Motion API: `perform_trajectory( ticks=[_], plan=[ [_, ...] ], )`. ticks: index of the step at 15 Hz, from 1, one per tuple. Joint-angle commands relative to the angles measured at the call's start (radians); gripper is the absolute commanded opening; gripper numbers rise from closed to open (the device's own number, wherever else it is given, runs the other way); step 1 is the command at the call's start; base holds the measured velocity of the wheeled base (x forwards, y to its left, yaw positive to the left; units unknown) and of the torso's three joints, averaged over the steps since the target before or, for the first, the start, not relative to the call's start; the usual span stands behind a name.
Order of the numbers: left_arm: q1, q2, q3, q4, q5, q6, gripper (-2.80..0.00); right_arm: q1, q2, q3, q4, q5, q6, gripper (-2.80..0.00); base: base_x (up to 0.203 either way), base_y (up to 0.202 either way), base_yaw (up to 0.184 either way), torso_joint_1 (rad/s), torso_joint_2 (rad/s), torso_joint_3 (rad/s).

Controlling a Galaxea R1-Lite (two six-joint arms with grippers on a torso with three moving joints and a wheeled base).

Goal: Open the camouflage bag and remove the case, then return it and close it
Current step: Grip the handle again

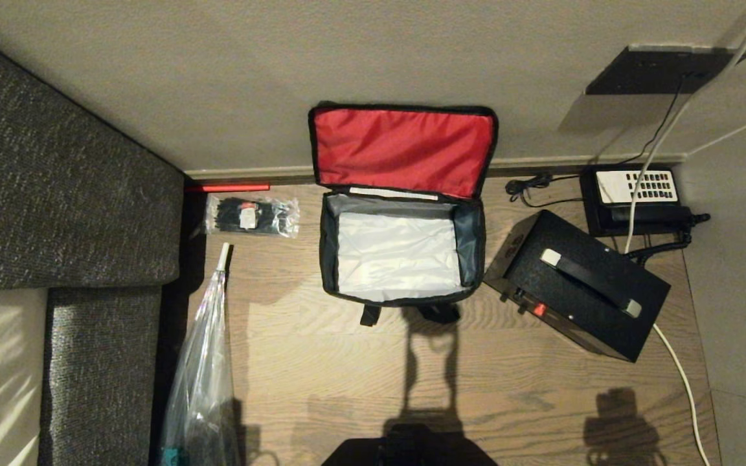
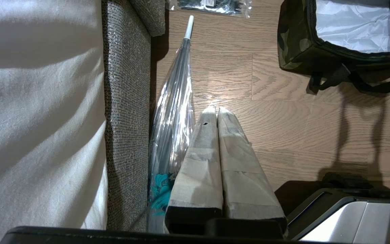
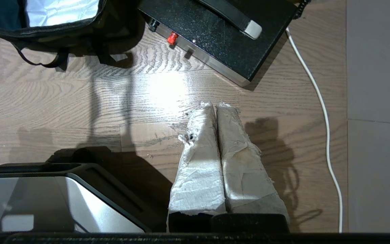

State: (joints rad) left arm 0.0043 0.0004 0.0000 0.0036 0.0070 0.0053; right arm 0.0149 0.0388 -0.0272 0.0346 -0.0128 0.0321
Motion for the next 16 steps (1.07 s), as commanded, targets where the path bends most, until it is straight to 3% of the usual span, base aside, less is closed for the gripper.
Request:
perform_trajectory(
  ticks=[1, 11, 14, 16],
  plan=[
    [0.002, -0.002, 0.003, -0.001, 0.001, 0.0, -2.8, 0.0, 0.006, 0.0, -0.005, -0.001, 0.002, -2.8, 0.0, 0.0, 0.0, 0.0, 0.0, 0.0],
    [0.0, -0.002, 0.003, -0.001, 0.001, -0.001, -2.8, 0.0, 0.005, 0.003, -0.017, -0.006, -0.004, -2.8, 0.0, 0.0, 0.0, 0.0, 0.0, 0.0],
    [0.0, -0.002, 0.003, -0.001, 0.001, 0.001, -2.8, 0.0, 0.005, 0.003, -0.007, 0.021, -0.084, -2.8, 0.0, 0.0, 0.0, 0.0, 0.0, 0.0],
    [0.002, -0.002, 0.003, -0.001, 0.001, -0.001, -2.8, 0.0, 0.006, 0.003, -0.012, 0.024, -0.066, -2.8, 0.0, 0.0, 0.0, 0.0, 0.0, 0.0]
  ],
)
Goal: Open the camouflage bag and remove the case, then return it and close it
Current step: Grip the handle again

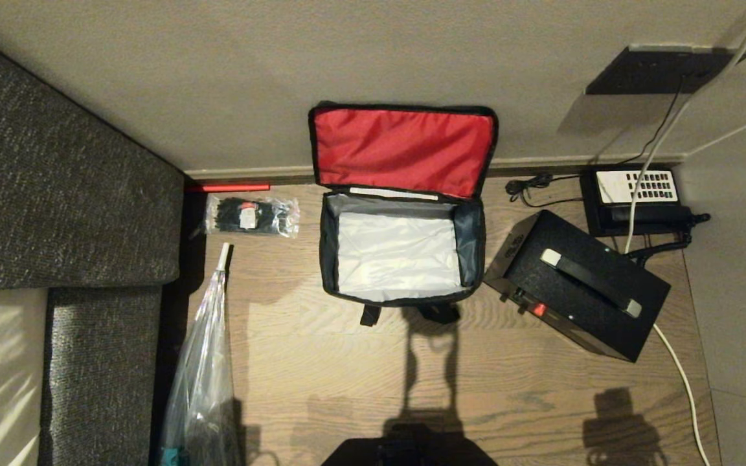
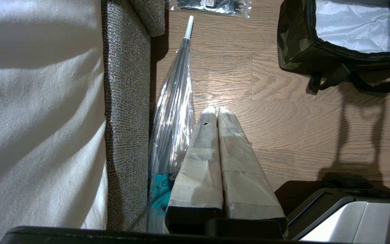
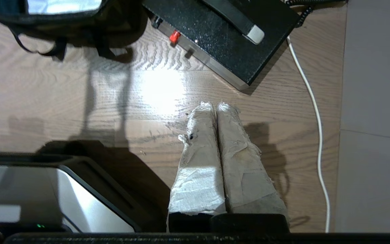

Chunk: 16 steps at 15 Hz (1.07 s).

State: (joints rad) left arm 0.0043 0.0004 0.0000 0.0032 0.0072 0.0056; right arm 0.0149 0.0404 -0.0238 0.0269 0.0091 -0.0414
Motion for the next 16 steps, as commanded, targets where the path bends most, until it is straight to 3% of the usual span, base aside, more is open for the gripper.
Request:
perform_trajectory(
  ticks=[1, 5, 10, 16],
  plan=[
    [0.0, -0.002, 0.003, 0.0, 0.0, 0.0, -2.8, 0.0, 0.004, -0.022, -0.007, 0.002, 0.012, -2.8, 0.0, 0.0, 0.0, 0.0, 0.0, 0.0],
    [0.0, -0.002, 0.003, 0.001, 0.0, -0.001, -2.8, 0.0, 0.004, -0.046, 0.038, -0.024, 0.027, -2.8, 0.0, 0.0, 0.0, 0.0, 0.0, 0.0],
    [0.0, -0.002, 0.003, 0.001, 0.0, 0.001, -2.8, 0.0, -0.011, 0.006, 0.018, -0.006, -0.011, -2.8, 0.0, 0.0, 0.0, 0.0, 0.0, 0.0],
    [0.0, -0.002, 0.003, 0.001, 0.0, -0.001, -2.8, 0.0, -0.034, 0.008, 0.01, -0.005, -0.003, -2.8, 0.0, 0.0, 0.0, 0.0, 0.0, 0.0]
  ],
)
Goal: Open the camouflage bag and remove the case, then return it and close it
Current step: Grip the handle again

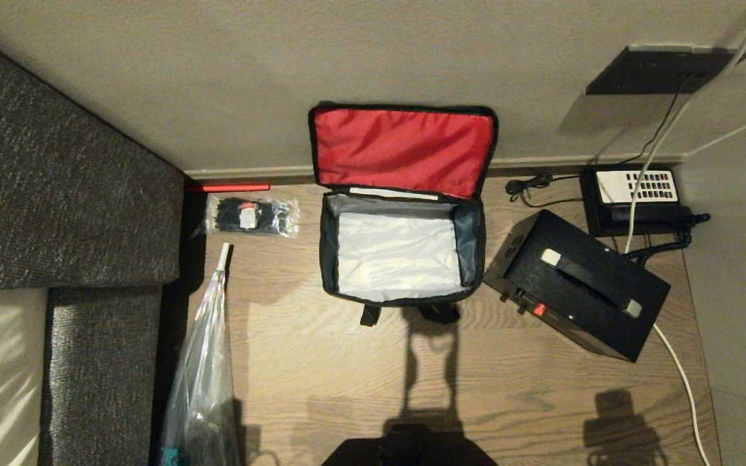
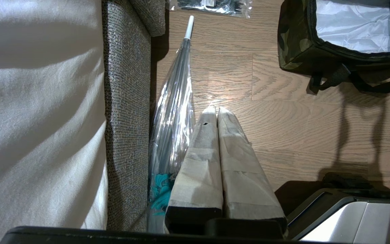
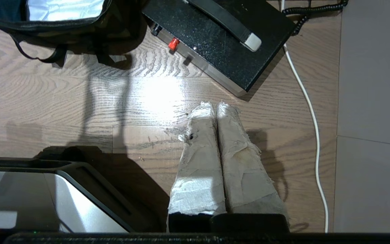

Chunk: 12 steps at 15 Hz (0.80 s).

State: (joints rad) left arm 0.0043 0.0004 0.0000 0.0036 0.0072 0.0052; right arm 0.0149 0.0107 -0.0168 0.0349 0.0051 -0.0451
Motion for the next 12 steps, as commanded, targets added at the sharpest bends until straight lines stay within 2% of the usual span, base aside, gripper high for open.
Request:
perform_trajectory(
  ticks=[1, 4, 12],
  plan=[
    [0.0, -0.002, 0.003, -0.001, 0.001, 0.001, -2.8, 0.0, -0.005, 0.001, 0.003, -0.001, 0.004, -2.8, 0.0, 0.0, 0.0, 0.0, 0.0, 0.0],
    [0.0, -0.002, 0.003, -0.001, 0.001, 0.0, -2.8, 0.0, -0.015, 0.015, -0.039, 0.001, 0.001, -2.8, 0.0, 0.0, 0.0, 0.0, 0.0, 0.0],
    [0.0, -0.002, 0.003, -0.001, 0.001, 0.001, -2.8, 0.0, -0.014, 0.015, -0.038, 0.002, -0.003, -2.8, 0.0, 0.0, 0.0, 0.0, 0.0, 0.0]
  ],
)
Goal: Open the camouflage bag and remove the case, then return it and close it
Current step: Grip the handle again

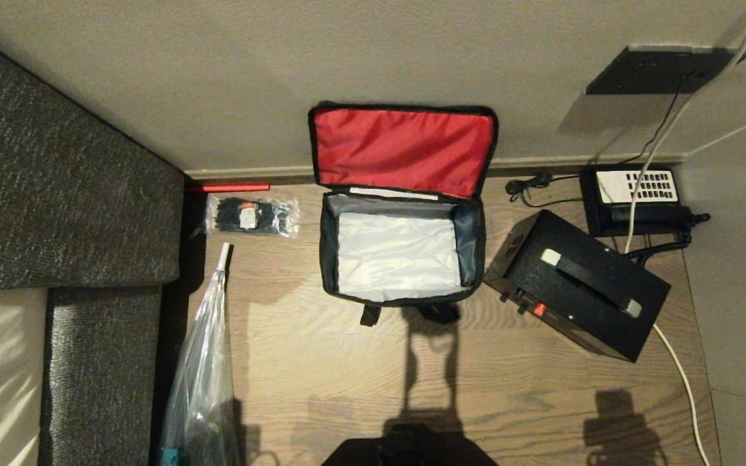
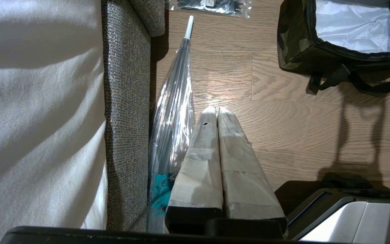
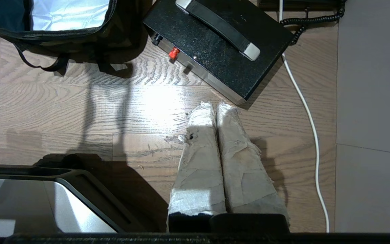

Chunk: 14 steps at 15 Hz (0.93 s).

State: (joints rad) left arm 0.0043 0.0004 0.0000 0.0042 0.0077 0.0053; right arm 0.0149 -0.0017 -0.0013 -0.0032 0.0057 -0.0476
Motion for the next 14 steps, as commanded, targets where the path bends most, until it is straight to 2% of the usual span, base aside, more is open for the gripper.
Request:
perform_trajectory(
  ticks=[1, 4, 7, 9, 12, 13, 14],
  plan=[
    [0.0, -0.002, 0.003, 0.0, 0.0, -0.001, -2.8, 0.0, -0.001, -0.001, 0.002, 0.0, 0.0, -2.8, 0.0, 0.0, 0.0, 0.0, 0.0, 0.0],
    [0.0, -0.002, 0.003, -0.001, 0.0, -0.001, -2.8, 0.0, -0.001, -0.018, 0.037, 0.0, 0.0, -2.8, 0.0, 0.0, 0.0, 0.0, 0.0, 0.0],
    [0.0, -0.002, 0.003, -0.001, 0.0, 0.001, -2.8, 0.0, -0.001, -0.173, 0.144, -0.004, 0.006, -2.8, 0.0, 0.0, 0.0, 0.0, 0.0, 0.0],
    [0.0, -0.002, 0.003, -0.001, 0.0, -0.001, -2.8, 0.0, 0.0, -0.343, 0.329, -0.003, 0.007, -2.8, 0.0, 0.0, 0.0, 0.0, 0.0, 0.0],
    [0.0, -0.002, 0.003, -0.001, 0.0, 0.0, -2.8, 0.0, 0.003, -0.504, 0.725, 0.042, 0.007, -2.8, 0.0, 0.0, 0.0, 0.0, 0.0, 0.0],
    [0.0, -0.002, 0.003, -0.001, 0.0, -0.002, -2.8, 0.0, 0.003, -0.532, 0.782, 0.068, 0.008, -2.8, 0.0, 0.0, 0.0, 0.0, 0.0, 0.0],
    [0.0, -0.002, 0.003, -0.001, 0.0, 0.002, -2.8, 0.0, 0.008, -0.552, 0.78, 0.077, 0.006, -2.8, 0.0, 0.0, 0.0, 0.0, 0.0, 0.0]
  ],
)
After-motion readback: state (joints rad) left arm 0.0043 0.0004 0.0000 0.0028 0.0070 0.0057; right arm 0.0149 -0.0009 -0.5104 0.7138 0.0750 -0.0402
